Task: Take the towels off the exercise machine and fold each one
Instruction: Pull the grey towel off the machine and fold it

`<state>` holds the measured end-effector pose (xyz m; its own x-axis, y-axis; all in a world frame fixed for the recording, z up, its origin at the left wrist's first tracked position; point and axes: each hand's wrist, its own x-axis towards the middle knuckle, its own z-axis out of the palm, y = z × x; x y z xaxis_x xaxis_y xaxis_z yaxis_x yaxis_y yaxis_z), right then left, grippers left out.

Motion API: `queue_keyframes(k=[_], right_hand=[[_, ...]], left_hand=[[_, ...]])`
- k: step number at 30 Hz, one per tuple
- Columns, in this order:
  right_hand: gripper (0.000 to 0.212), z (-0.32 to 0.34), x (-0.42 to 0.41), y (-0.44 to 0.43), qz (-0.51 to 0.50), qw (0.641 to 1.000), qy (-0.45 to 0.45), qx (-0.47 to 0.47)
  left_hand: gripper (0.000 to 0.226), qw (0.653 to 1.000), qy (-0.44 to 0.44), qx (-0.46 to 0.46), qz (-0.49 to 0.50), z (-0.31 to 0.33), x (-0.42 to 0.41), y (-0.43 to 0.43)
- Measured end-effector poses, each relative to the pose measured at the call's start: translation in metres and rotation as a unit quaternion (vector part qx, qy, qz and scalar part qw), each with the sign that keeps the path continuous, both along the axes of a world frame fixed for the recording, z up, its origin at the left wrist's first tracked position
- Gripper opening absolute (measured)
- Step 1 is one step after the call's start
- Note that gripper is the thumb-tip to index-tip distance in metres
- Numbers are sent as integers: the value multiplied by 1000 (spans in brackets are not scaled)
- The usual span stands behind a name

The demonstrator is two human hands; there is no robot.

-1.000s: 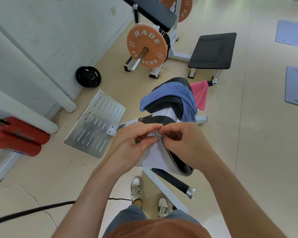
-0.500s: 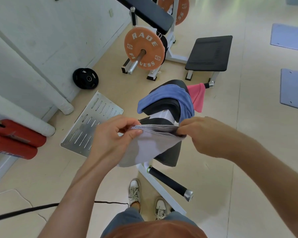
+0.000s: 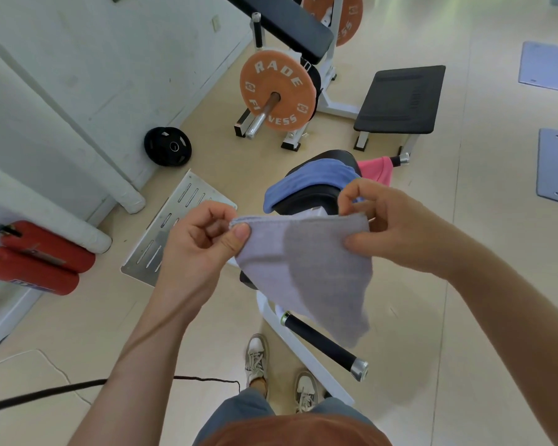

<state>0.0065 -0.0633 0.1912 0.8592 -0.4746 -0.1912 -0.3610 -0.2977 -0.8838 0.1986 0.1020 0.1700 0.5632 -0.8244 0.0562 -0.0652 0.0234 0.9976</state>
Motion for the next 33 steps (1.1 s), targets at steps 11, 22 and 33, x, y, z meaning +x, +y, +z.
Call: queue_keyframes(k=[11,22,33], right_hand=[[4,-23,49,8,129,968,110,-186],[14,-47,184,-35,98,887,165,-420],[40,-36,196,-51,-99,994,51,4]], left_hand=[[12,968,-206,122,-70,-16,-8,-20],[12,948,-217,121,201,-55,121,-10],[18,935,-320,129,77,-52,102,-12]])
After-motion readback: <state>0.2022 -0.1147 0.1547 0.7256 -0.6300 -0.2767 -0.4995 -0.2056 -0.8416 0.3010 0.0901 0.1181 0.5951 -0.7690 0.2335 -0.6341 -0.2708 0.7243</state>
